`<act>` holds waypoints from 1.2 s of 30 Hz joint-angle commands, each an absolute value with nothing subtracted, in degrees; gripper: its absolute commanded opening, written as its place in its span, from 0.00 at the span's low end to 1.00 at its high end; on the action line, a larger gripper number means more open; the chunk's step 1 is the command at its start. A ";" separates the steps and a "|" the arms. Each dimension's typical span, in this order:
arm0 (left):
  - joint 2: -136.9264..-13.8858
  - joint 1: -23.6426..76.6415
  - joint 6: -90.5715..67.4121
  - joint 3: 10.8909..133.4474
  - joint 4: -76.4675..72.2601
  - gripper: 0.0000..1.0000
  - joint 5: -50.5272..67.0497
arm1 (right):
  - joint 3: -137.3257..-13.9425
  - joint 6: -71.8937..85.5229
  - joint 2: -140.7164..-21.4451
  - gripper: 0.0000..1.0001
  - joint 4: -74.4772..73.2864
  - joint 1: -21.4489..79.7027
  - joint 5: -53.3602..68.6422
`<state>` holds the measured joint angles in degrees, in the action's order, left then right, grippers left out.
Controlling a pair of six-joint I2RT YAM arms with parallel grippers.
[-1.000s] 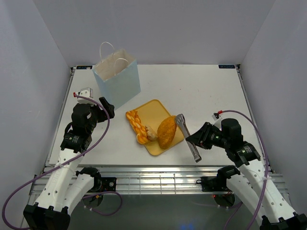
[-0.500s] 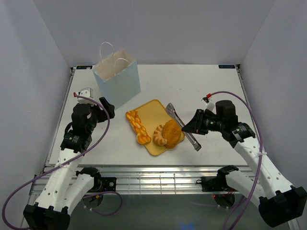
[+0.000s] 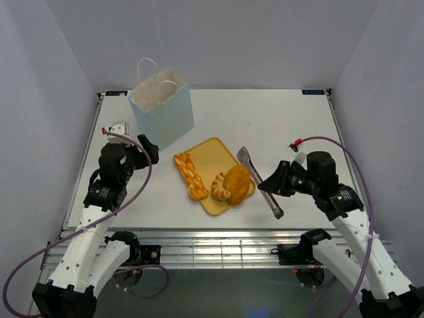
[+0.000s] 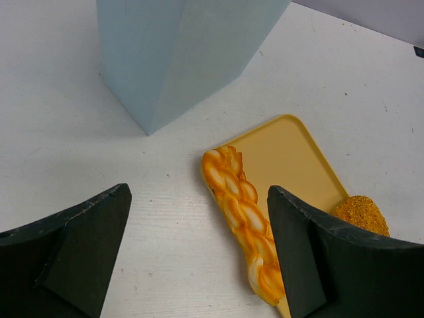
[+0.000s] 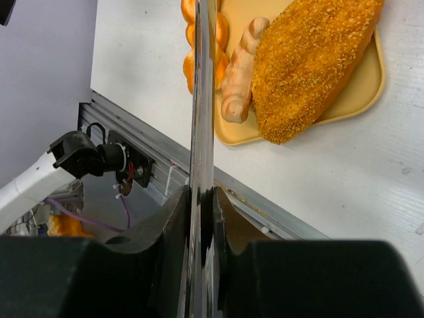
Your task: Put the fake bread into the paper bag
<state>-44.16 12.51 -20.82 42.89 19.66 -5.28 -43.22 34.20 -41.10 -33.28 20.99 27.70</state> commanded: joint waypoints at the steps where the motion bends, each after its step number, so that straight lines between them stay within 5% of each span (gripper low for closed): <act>1: -43.95 12.74 -20.57 43.24 18.81 0.94 -4.57 | -40.79 35.94 -37.63 0.20 -35.42 20.92 25.49; 12: -43.86 12.74 -20.57 43.24 18.81 0.94 -4.13 | -37.88 39.37 -29.63 0.44 -41.74 20.83 23.29; 36: -43.86 12.66 -20.65 43.24 18.63 0.94 -3.25 | -36.65 46.40 -19.60 0.52 -50.36 20.83 17.05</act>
